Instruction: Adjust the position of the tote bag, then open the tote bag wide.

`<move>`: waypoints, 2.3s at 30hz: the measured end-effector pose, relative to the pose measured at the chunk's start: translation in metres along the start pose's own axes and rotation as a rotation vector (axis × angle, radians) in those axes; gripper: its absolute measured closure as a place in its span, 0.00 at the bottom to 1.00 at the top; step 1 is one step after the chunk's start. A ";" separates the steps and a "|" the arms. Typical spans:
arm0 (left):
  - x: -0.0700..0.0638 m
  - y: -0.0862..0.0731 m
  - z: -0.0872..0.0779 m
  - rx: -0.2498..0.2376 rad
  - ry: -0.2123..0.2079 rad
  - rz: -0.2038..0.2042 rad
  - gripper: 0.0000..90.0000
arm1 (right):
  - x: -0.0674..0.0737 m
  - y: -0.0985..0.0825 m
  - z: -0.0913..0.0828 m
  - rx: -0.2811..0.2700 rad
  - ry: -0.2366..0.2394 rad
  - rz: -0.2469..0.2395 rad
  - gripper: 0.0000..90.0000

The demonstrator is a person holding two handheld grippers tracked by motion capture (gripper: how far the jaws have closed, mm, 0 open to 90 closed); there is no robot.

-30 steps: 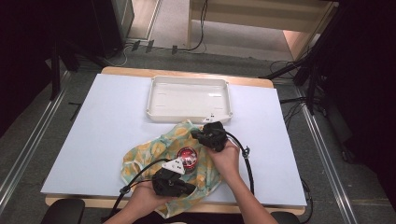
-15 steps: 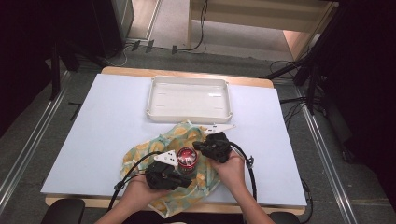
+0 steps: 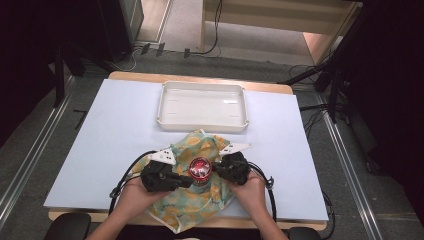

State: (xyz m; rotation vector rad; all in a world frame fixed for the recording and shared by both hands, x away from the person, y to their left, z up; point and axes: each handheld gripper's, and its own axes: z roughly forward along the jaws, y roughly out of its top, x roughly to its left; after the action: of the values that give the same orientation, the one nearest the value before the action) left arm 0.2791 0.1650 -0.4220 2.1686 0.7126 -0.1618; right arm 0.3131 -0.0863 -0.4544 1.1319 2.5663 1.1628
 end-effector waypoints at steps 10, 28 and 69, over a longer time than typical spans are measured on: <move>0.023 -0.007 -0.003 -0.010 0.041 -0.053 0.95 | 0.002 -0.024 -0.003 0.042 -0.044 0.000 1.00; 0.033 -0.007 0.000 -0.014 0.033 -0.053 0.90 | -0.011 -0.048 -0.025 0.035 -0.097 0.045 1.00; 0.028 0.005 -0.006 0.003 0.024 0.060 0.23 | -0.019 -0.033 -0.047 -0.090 0.054 0.065 0.44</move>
State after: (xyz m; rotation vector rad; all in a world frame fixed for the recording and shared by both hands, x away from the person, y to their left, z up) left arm 0.3044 0.1789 -0.4240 2.1951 0.6601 -0.1049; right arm 0.2893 -0.1420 -0.4479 1.1885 2.5044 1.3270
